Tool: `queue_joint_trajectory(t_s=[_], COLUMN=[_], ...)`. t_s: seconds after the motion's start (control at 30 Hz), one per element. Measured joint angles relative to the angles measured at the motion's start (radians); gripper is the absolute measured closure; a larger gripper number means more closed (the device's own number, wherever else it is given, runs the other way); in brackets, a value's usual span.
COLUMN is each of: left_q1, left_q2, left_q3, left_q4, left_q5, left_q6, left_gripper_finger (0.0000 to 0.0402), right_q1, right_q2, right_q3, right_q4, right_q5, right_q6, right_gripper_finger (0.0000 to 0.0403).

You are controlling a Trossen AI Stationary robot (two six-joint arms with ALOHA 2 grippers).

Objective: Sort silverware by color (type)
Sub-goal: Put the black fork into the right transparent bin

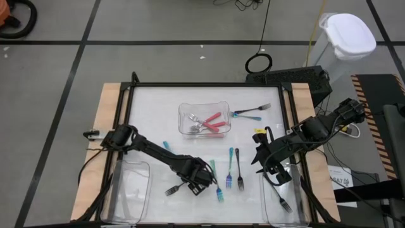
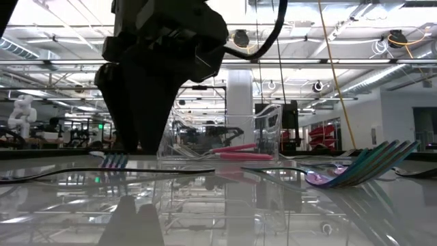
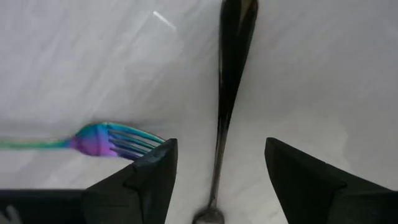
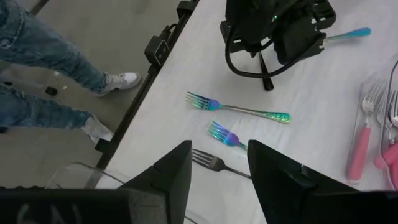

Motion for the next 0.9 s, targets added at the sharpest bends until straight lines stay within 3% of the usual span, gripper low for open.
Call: queue_joint_trajectory(t_s=[0.37,0.77,0.9], left_q1=[-0.008,-0.008,-0.008], left_q2=[0.008,0.008,0.008], left_q3=[-0.062,-0.062,-0.062], left_q4=[0.074,0.089,0.112], left_q5=[0.051,0.049,0.046], left_q6=[-0.001,0.008,0.011], left_gripper_finger=[0.0248,0.0386,0.0392], right_q1=[0.000,0.000,0.000], right_q2=[0.000,0.000,0.000], right_q3=[0.000,0.000,0.000], right_q4=[0.000,0.000,0.000], right_q5=[0.000,0.000,0.000], right_q6=[0.000,0.000,0.000], right_gripper_finger=[0.0250,0.0250,0.0250])
